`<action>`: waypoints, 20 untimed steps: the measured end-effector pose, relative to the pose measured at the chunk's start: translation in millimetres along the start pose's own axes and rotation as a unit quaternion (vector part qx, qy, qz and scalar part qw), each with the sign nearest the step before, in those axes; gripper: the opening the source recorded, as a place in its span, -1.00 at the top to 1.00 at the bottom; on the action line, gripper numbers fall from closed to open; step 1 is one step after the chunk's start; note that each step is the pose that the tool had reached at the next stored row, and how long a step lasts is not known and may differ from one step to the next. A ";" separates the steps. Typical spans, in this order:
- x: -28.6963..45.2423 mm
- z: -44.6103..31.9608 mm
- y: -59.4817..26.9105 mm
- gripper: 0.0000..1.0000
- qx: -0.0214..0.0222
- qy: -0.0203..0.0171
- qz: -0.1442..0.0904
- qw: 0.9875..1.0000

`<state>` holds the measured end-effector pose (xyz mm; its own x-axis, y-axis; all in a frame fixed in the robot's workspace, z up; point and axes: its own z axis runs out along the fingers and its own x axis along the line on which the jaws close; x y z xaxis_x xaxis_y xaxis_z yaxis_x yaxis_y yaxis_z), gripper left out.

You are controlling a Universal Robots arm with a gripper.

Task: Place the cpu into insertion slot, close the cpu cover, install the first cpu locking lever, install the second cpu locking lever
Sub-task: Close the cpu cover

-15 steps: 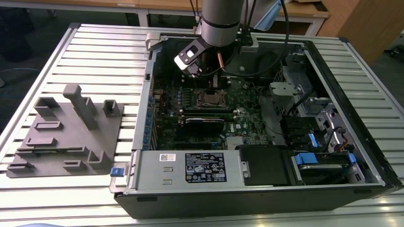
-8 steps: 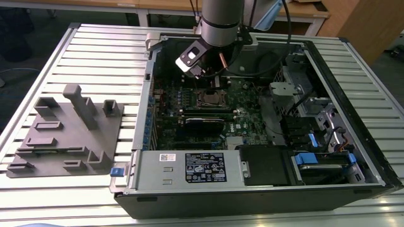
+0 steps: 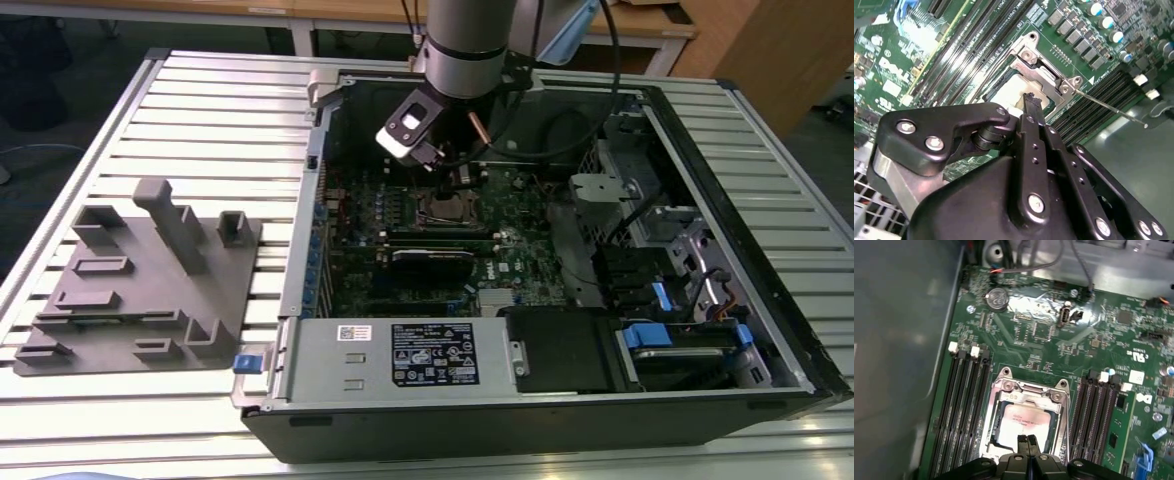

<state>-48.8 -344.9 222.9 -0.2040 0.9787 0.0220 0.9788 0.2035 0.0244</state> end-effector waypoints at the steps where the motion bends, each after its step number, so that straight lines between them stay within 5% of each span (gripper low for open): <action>1: 0.0 0.0 0.0 0.80 0.000 0.000 -0.006 1.000; 5: 0.0 0.0 0.0 0.80 0.001 0.001 -0.027 1.000; 13: 0.0 0.0 0.0 0.80 0.001 0.001 -0.033 0.999; 14: 0.0 0.1 0.0 0.80 0.001 0.002 -0.060 0.998; 20: 0.0 0.7 -0.1 0.80 0.002 0.003 -0.115 0.993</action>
<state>-48.8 -344.9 222.1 -0.4216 0.9065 0.0220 0.9067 0.4210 0.0245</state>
